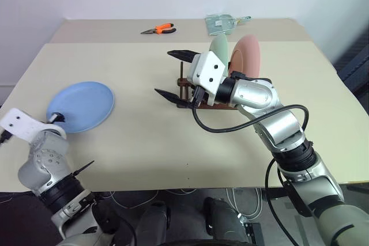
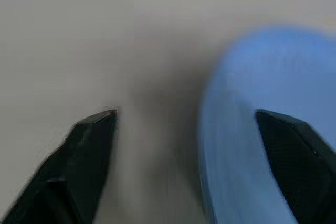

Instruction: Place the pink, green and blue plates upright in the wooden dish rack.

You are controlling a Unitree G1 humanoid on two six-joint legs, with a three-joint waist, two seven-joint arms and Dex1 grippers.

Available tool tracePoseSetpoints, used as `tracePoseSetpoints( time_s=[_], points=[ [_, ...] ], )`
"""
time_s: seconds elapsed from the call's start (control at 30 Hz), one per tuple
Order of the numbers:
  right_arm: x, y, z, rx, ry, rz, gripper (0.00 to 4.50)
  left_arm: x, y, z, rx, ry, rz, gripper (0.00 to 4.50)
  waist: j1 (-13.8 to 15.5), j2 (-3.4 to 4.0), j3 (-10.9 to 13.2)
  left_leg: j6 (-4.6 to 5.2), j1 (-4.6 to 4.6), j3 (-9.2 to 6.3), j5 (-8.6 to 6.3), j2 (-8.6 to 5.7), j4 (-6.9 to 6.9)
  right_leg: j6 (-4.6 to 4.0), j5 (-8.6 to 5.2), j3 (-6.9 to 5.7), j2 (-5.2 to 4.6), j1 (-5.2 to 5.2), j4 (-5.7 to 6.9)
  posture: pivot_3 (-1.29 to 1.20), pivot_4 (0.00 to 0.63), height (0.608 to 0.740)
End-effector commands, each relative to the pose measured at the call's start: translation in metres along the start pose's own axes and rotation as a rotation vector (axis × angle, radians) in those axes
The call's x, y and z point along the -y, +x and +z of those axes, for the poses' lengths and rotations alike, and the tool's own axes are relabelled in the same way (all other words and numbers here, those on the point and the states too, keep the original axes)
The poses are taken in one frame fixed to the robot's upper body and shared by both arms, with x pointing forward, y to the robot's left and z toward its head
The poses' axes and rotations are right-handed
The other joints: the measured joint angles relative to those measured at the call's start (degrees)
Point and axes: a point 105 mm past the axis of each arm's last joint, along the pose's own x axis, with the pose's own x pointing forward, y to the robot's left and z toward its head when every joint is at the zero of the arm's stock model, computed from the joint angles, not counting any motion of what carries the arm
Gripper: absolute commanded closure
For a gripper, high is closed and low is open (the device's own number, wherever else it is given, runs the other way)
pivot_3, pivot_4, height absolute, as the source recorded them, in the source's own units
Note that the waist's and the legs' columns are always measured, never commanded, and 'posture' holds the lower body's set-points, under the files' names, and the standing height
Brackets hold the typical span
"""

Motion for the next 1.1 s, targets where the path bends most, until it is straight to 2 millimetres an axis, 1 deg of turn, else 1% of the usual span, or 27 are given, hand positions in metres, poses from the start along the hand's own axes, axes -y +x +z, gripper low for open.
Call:
tracePoseSetpoints(
  time_s=[0.03,0.1,0.13,0.17,0.2,0.23,0.3,0.37,0.43,0.5,0.57,0.63,0.7,0.77,0.83,0.9,0.93,1.03,1.1],
  points=[
    [0.003,-0.001,0.008,0.035,-0.009,-0.005,0.00,0.014,-0.004,0.001,-0.032,-0.121,-0.092,1.87,0.0,0.00,0.0,-0.02,0.01,0.00,0.01,0.00,0.00,0.00,0.00,0.00,0.00,-0.01,0.03,0.00,0.150,0.740],
    [0.002,-0.002,0.005,0.025,0.015,0.006,0.00,0.023,-0.005,-0.001,-0.052,-0.152,-0.141,2.77,0.0,-0.01,0.0,-0.03,0.00,0.01,0.01,0.00,-0.01,-0.01,0.00,0.00,0.00,-0.01,0.02,0.00,0.150,0.740],
    [0.002,-0.002,0.005,0.024,0.016,0.009,0.00,0.029,-0.006,0.000,-0.054,-0.155,-0.172,3.34,0.0,-0.03,0.0,-0.03,0.00,0.01,0.02,0.00,0.00,-0.01,0.00,0.00,0.00,-0.01,0.01,0.00,0.150,0.740],
    [0.001,-0.003,0.005,0.024,0.012,0.010,0.00,0.038,-0.008,0.003,-0.043,-0.142,-0.214,3.87,0.0,-0.03,0.0,-0.03,0.00,0.01,0.02,0.00,0.00,-0.01,0.00,0.00,0.01,-0.01,0.02,0.00,0.150,0.740],
    [0.002,-0.003,0.006,0.026,0.003,0.005,0.00,0.054,-0.014,0.012,0.005,-0.108,-0.302,4.37,-0.1,-0.03,0.0,-0.03,0.00,0.01,0.02,0.00,-0.01,-0.01,0.00,0.00,0.01,-0.01,0.02,0.00,0.150,0.740],
    [0.002,-0.003,0.007,0.027,-0.011,0.000,0.00,0.071,-0.022,0.021,0.058,-0.072,-0.390,4.45,0.0,-0.09,0.1,-0.03,0.00,0.02,0.02,0.00,-0.01,-0.02,0.00,0.00,0.01,-0.01,0.02,0.00,0.150,0.740],
    [0.002,-0.003,0.009,0.026,-0.058,-0.004,0.00,0.098,-0.038,0.035,0.146,-0.009,-0.526,4.45,0.0,-0.19,0.1,-0.07,-0.03,0.01,0.04,0.01,-0.01,-0.04,0.01,-0.02,0.03,-0.02,0.02,0.00,0.150,0.740],
    [-0.008,0.002,0.006,-0.002,-0.166,0.046,0.00,0.130,-0.058,0.046,0.211,0.033,-0.675,4.45,0.1,-0.20,0.1,-0.09,-0.04,0.05,0.05,0.00,-0.01,-0.05,0.02,0.00,0.02,-0.01,-0.03,0.00,0.150,0.740],
    [-0.018,0.007,0.003,-0.011,-0.259,0.085,0.00,0.153,-0.075,0.053,0.252,0.067,-0.783,4.45,0.0,-0.20,0.1,-0.09,-0.03,0.06,0.05,0.00,-0.03,-0.05,0.02,0.00,0.02,-0.01,-0.05,0.00,0.150,0.740],
    [-0.017,0.017,-0.002,-0.031,-0.346,0.077,0.00,0.174,-0.092,0.055,0.291,0.145,-0.876,4.45,-0.6,-0.19,0.1,-0.10,-0.01,0.07,0.05,0.02,-0.06,-0.05,0.02,0.00,0.02,-0.01,-0.03,0.00,0.150,0.740],
    [-0.011,0.027,-0.007,-0.058,-0.441,0.055,0.00,0.188,-0.106,0.055,0.315,0.213,-0.944,4.45,-1.1,-0.19,0.1,-0.11,0.01,0.08,0.06,0.02,-0.07,-0.05,0.02,0.01,0.02,-0.01,-0.02,0.00,0.150,0.740],
    [-0.003,0.037,-0.009,-0.062,-0.484,0.024,0.00,0.199,-0.119,0.054,0.322,0.251,-1.003,4.45,-1.4,-0.18,0.1,-0.13,0.03,0.09,0.07,0.02,-0.11,-0.06,0.03,0.02,0.02,-0.05,0.01,0.00,0.150,0.740],
    [0.005,0.047,-0.013,-0.078,-0.551,-0.003,0.00,0.208,-0.131,0.052,0.310,0.258,-1.060,4.45,-1.4,-0.18,0.1,-0.15,0.04,0.10,0.09,0.06,-0.13,-0.07,0.04,0.03,0.05,-0.11,0.04,0.00,0.150,0.740],
    [0.014,0.054,-0.024,-0.117,-0.615,-0.022,0.00,0.214,-0.142,0.048,0.284,0.250,-1.115,4.45,-1.3,-0.19,0.1,-0.17,0.02,0.09,0.10,0.07,-0.14,-0.07,0.04,0.03,0.06,-0.13,0.04,0.00,0.150,0.740],
    [0.017,0.057,-0.029,-0.133,-0.651,-0.023,0.00,0.216,-0.145,0.046,0.270,0.248,-1.134,4.45,-1.2,-0.19,0.1,-0.17,0.00,0.10,0.10,0.06,-0.13,-0.08,0.04,0.05,0.05,-0.13,0.01,0.00,0.150,0.740],
    [0.021,0.057,-0.033,-0.148,-0.667,-0.030,0.54,0.215,-0.147,0.045,0.259,0.255,-1.144,4.50,-1.1,-0.19,0.1,-0.17,-0.01,0.09,0.10,0.05,-0.13,-0.08,0.04,0.05,0.05,-0.12,-0.02,0.00,0.150,0.740],
    [0.023,0.057,-0.034,-0.150,-0.669,-0.034,0.89,0.214,-0.148,0.044,0.254,0.257,-1.147,4.50,-1.1,-0.19,0.1,-0.17,-0.02,0.09,0.10,0.04,-0.13,-0.08,0.04,0.05,0.05,-0.12,-0.02,0.00,0.150,0.740],
    [0.023,0.056,-0.034,-0.143,-0.676,-0.035,2.32,0.211,-0.145,0.046,0.240,0.233,-1.143,4.50,-1.2,-0.18,0.1,-0.17,-0.01,0.09,0.10,0.04,-0.13,-0.08,0.04,0.06,0.05,-0.12,0.00,0.00,0.150,0.740],
    [0.023,0.055,-0.032,-0.130,-0.678,-0.044,3.41,0.208,-0.141,0.051,0.232,0.156,-1.129,3.77,-1.2,-0.18,0.1,-0.17,-0.01,0.07,0.10,0.05,-0.14,-0.08,0.04,0.05,0.06,-0.12,0.00,0.00,0.150,0.740]
  ],
)
